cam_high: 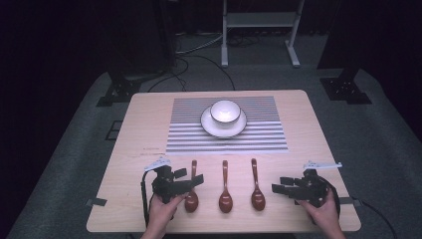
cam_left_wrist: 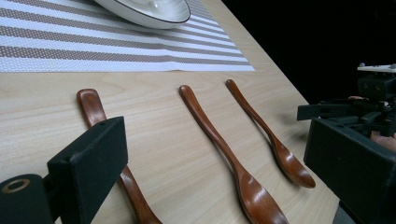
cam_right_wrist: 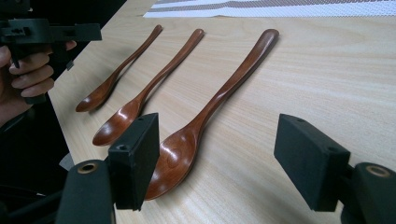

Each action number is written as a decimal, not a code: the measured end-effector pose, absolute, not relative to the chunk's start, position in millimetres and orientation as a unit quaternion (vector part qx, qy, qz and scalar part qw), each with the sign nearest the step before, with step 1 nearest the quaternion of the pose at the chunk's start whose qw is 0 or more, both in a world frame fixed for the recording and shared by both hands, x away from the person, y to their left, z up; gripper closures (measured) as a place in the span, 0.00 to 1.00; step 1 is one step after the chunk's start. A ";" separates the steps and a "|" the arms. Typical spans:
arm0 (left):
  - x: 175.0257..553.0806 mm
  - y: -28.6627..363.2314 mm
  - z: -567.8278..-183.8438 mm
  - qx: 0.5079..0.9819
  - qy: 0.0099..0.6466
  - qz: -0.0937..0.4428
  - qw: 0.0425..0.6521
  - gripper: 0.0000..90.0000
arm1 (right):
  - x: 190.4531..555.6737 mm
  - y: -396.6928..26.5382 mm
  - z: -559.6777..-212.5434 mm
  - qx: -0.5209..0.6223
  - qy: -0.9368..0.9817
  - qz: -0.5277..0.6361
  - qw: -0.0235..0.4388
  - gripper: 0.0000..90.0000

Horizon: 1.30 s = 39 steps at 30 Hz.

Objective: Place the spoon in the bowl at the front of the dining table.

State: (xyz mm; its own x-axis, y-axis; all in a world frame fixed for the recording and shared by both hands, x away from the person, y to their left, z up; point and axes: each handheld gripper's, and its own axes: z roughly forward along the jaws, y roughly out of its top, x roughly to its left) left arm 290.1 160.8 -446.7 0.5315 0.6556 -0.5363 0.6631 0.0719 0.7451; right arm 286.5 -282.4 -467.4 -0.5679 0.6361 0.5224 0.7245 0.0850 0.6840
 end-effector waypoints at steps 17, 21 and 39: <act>281.0 143.5 -447.9 0.697 0.458 -0.033 0.550 0.06 | 285.5 -278.6 -467.0 -0.462 -0.737 -0.491 0.047 0.33; 278.3 137.5 -448.1 0.705 0.448 -0.040 0.548 0.06 | 286.5 -278.6 -466.7 -0.463 -0.735 -0.494 0.050 0.33; 266.8 101.3 -453.5 0.726 0.412 -0.121 0.538 0.06 | 286.8 -275.8 -467.5 -0.462 -0.737 -0.490 0.052 0.33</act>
State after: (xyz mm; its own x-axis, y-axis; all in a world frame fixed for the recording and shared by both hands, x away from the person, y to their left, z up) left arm 266.8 101.3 -453.5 0.6314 0.4679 -0.6184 0.7277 -0.0821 0.6809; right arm 286.8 -275.8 -467.5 -0.5673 0.6300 0.5304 0.7325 0.0917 0.6746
